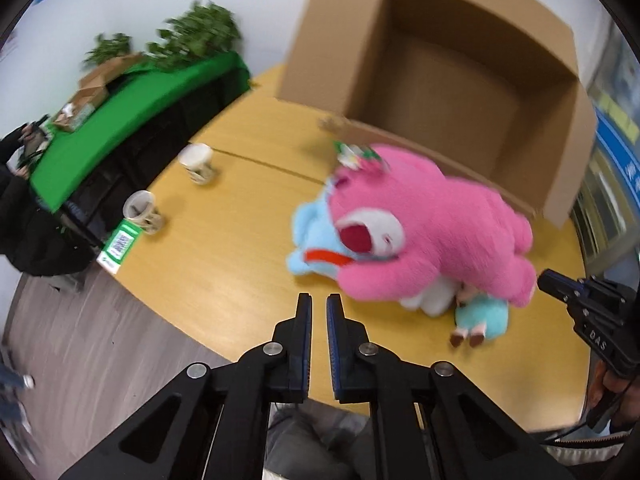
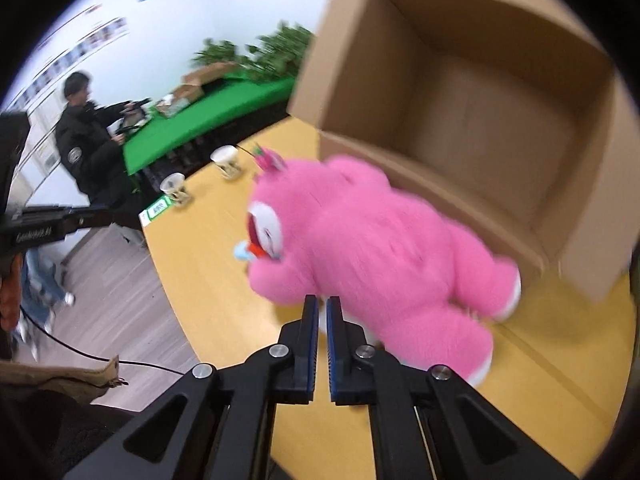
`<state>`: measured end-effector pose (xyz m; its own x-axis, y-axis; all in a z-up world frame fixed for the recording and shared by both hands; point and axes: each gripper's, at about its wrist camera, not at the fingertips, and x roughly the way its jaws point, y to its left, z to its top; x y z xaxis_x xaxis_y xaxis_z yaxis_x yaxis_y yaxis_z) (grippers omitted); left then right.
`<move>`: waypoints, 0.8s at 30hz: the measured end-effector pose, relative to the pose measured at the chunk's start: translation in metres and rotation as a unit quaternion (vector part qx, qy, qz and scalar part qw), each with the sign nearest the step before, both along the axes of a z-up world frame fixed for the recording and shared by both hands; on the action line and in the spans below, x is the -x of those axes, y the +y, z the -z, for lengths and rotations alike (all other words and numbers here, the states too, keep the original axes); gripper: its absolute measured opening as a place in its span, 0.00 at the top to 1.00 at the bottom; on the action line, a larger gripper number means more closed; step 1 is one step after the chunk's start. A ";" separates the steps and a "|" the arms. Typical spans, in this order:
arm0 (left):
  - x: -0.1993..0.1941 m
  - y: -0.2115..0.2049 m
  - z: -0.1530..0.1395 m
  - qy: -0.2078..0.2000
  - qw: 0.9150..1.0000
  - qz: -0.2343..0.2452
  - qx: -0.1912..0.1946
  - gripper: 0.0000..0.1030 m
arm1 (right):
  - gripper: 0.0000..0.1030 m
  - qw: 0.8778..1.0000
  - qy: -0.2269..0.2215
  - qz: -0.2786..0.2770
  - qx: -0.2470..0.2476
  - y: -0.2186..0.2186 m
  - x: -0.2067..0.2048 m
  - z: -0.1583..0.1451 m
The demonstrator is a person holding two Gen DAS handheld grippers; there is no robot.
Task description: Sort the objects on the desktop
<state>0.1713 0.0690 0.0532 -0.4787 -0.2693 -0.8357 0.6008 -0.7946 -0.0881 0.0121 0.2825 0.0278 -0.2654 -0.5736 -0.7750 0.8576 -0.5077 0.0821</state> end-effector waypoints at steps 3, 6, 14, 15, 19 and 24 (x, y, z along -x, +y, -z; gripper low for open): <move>-0.017 -0.019 -0.010 0.034 0.999 -0.036 0.002 0.92 | 0.96 0.999 0.033 -0.026 0.011 -0.018 -0.009 -0.015; -0.036 -0.034 -0.017 0.053 0.996 -0.074 0.010 0.58 | 0.74 0.996 0.069 -0.047 0.036 -0.035 -0.020 -0.034; -0.106 -0.051 -0.047 0.152 0.970 -0.174 0.076 0.15 | 0.23 0.986 0.066 -0.122 0.090 -0.070 -0.050 -0.059; -0.113 -0.053 -0.047 0.156 0.968 -0.183 0.076 0.15 | 0.23 0.986 0.057 -0.131 0.084 -0.077 -0.053 -0.059; -0.142 -0.060 -0.047 0.167 0.959 -0.215 0.076 0.15 | 0.23 0.986 0.055 -0.147 0.063 -0.094 -0.065 -0.054; -0.164 -0.066 -0.043 0.141 0.957 -0.245 0.073 0.15 | 0.23 0.985 0.055 -0.147 0.065 -0.109 -0.076 -0.052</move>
